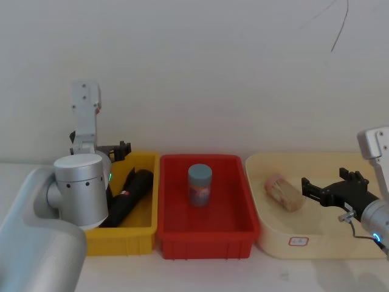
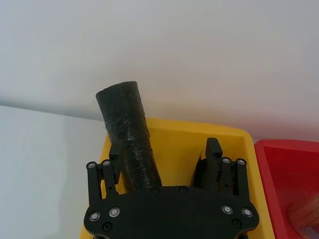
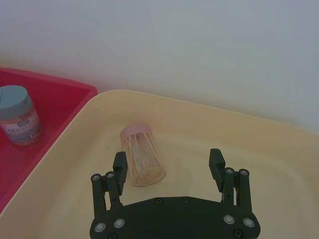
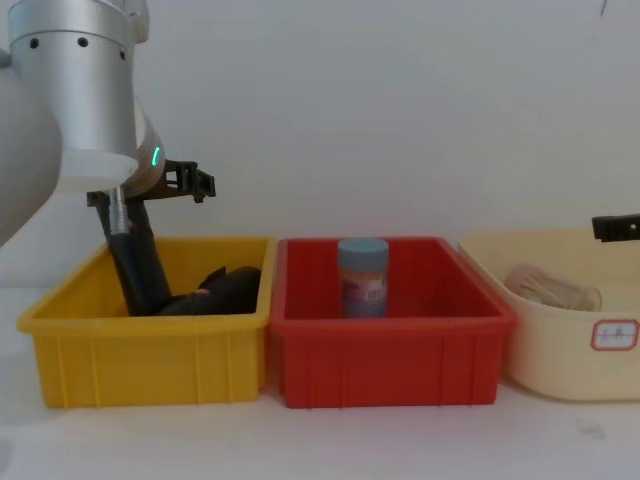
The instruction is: Pick up the garbage bag with the one hand and transfer it to the other hand.
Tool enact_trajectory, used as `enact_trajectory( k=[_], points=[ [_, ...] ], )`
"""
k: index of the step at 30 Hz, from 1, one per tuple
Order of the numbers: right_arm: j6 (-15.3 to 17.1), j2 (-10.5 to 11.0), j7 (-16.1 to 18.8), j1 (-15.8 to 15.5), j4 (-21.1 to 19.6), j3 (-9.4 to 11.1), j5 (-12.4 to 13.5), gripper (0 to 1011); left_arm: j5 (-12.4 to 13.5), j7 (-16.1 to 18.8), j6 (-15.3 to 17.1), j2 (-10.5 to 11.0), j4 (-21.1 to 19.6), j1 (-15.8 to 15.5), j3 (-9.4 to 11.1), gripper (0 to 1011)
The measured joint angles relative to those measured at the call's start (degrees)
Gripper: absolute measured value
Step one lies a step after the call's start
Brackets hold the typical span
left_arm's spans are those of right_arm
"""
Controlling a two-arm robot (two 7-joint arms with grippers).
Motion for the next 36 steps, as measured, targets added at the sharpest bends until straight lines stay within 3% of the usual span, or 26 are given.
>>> enact_trajectory(
  k=[9,16,36],
  points=[
    [0.0,0.0,0.0,0.0,0.0,0.0,0.0,1001,0.2,-0.4,0.2,0.2,-0.2,0.2,-0.1,1001],
    [0.0,0.0,0.0,0.0,0.0,0.0,0.0,1001,0.1,-1.0,-0.8,0.5,2.6,-1.1,-1.1,1001],
    [0.0,0.0,0.0,0.0,0.0,0.0,0.0,1001,-1.3,-0.2,-4.0,0.9,10.8,-6.4,-6.5,1001]
  ],
)
